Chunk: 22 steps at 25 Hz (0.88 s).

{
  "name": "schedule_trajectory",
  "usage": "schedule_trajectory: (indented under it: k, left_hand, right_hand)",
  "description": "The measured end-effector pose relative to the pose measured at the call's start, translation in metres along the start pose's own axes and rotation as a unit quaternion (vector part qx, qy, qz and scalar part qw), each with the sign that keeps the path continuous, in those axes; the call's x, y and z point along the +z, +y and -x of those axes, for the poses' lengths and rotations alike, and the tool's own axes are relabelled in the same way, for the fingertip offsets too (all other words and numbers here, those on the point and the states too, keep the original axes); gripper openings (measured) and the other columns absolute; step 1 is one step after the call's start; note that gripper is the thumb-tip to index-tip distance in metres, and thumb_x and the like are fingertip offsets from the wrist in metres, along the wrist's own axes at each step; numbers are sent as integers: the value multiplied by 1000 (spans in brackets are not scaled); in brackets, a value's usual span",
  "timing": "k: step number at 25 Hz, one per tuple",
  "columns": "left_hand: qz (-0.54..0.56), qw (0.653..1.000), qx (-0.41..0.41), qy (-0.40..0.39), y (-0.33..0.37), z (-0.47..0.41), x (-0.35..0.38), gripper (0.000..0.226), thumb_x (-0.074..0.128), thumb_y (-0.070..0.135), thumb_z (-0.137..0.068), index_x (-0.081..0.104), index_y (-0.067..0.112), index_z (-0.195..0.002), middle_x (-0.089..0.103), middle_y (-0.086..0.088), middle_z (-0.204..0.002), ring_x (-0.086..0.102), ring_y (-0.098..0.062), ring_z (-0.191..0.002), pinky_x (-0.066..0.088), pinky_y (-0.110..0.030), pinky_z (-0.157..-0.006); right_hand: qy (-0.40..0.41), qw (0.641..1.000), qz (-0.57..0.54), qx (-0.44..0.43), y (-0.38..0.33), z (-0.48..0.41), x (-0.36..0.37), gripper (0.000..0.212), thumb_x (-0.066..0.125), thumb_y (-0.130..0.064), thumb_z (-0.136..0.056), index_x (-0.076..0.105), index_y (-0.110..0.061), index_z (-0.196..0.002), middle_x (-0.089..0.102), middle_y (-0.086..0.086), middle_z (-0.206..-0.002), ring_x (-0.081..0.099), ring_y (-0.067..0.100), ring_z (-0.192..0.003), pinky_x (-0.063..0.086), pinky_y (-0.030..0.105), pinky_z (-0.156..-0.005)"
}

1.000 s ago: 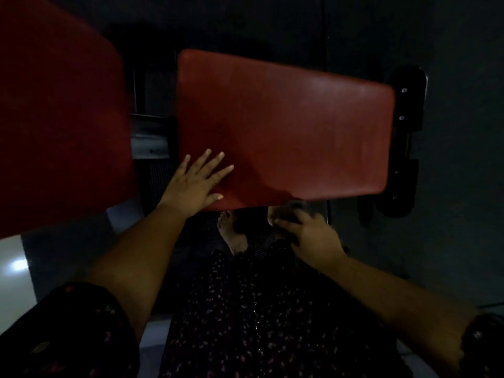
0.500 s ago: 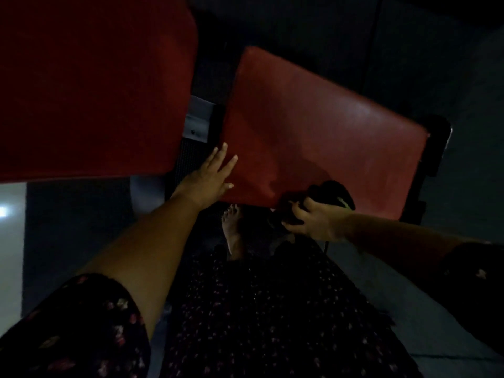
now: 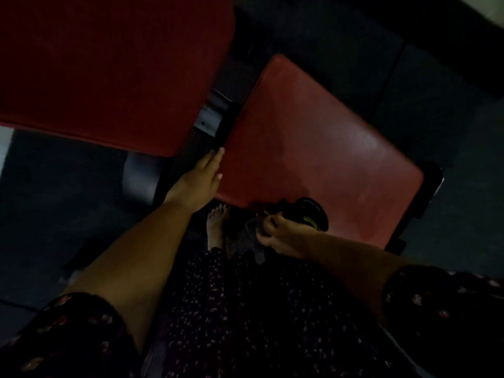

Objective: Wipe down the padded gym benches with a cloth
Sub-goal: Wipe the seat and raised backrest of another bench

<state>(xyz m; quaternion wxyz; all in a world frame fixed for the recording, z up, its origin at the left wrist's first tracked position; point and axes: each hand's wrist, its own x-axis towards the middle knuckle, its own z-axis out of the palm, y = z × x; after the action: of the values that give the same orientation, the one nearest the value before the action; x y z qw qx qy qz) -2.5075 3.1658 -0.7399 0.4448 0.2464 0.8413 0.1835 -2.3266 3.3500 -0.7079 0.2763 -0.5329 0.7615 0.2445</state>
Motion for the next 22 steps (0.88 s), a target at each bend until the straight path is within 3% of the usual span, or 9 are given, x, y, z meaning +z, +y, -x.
schedule_trajectory:
  k: [2,3,6,9,11,14,16,19,22]
  left_hand:
    - [196,971,-123,57,3,10,7,57,31,41,-106,10,28,-157,27,-9,-160,38,-29,-139,31,-40,-112]
    - [333,919,-187,99,7,15,12,57,27,47,-106,16,26,-157,33,-7,-157,39,-27,-138,31,-38,-112]
    - [679,658,-290,150,14,24,24,68,12,61,-101,22,22,-156,38,-7,-153,39,-27,-137,31,-41,-108]
    - [776,538,-277,179,10,26,35,72,11,66,-99,25,24,-155,36,-11,-155,36,-33,-141,27,-52,-116]
    - [722,580,-292,239,10,24,47,62,14,55,-104,27,21,-155,36,-10,-156,37,-30,-141,29,-43,-117]
    - [374,842,-295,255,14,23,62,53,27,28,-108,14,12,-157,13,-9,-164,14,-25,-150,14,-27,-117]
    - [149,940,-226,209,16,23,69,69,35,39,-104,-2,15,-158,-7,-7,-165,-3,-24,-152,7,-35,-121]
    - [-112,985,-102,83,33,15,67,104,33,77,-86,-30,23,-149,-37,-5,-153,-23,-25,-148,-6,-44,-120]
    - [-144,983,-102,47,55,-9,54,133,53,83,-72,-39,17,-143,-41,-9,-152,-27,-27,-146,-10,-45,-120]
  right_hand:
    - [51,991,-83,90,35,-13,-17,35,53,-35,-95,61,-25,-128,48,2,-141,57,35,-105,51,41,-75]
    - [62,985,-123,107,51,-25,-32,41,55,-36,-93,56,-28,-133,46,2,-143,56,35,-107,51,42,-77]
    - [55,981,-173,72,89,-52,-49,53,52,-31,-95,37,-32,-146,21,10,-156,39,44,-123,42,51,-91]
    - [63,970,-214,100,107,-48,-49,54,46,-25,-98,30,-37,-149,16,12,-157,38,44,-123,41,53,-95]
    - [58,963,-244,97,113,-48,-50,60,48,-22,-97,24,-38,-150,12,11,-158,35,44,-125,40,53,-97]
    - [57,908,-335,245,143,-41,-39,67,49,-18,-96,19,-45,-149,18,8,-156,38,42,-123,41,48,-92]
    - [51,832,-392,389,183,-29,-20,65,47,-19,-97,21,-50,-148,25,7,-153,42,39,-119,41,43,-89]
    - [20,840,-329,432,229,-22,-9,66,45,-16,-98,21,-49,-149,24,7,-153,42,39,-118,41,43,-85]
    - [15,824,-357,439,237,-22,-3,65,47,-19,-97,23,-50,-148,29,4,-146,43,36,-116,39,40,-76]
